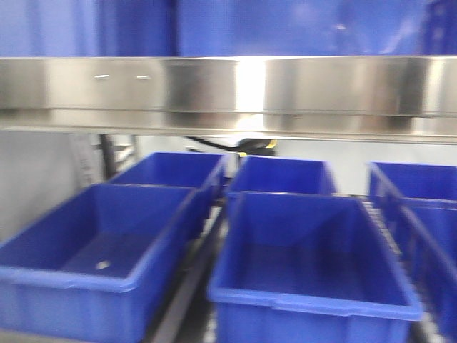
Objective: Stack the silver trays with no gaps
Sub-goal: 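Hold the tray in both grippers while driving to the other shelf, then carry the tray with both grippers over the stacked silver trays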
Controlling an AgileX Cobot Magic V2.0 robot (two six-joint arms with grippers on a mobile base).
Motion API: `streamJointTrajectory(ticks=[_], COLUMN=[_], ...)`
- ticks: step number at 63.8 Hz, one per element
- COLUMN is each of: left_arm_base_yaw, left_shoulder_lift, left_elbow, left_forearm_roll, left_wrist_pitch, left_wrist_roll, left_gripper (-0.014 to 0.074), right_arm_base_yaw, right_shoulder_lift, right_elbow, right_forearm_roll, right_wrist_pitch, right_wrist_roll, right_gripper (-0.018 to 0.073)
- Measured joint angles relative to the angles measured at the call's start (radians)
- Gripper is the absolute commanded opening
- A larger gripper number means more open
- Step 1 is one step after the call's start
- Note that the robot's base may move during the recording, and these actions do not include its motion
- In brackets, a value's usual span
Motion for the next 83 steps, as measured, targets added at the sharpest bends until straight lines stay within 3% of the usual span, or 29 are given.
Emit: streamJointTrajectory(ticks=[83], left_arm_base_yaw=[0.000], left_shoulder_lift=[0.000], left_elbow=[0.000], left_forearm_roll=[0.000], left_wrist_pitch=[0.000], left_wrist_roll=[0.000], left_gripper=[-0.0020], right_arm_base_yaw=[0.000], right_shoulder_lift=[0.000], right_elbow=[0.000], right_forearm_roll=[0.000], right_wrist_pitch=[0.000], right_wrist_roll=[0.000], right_gripper=[-0.0079])
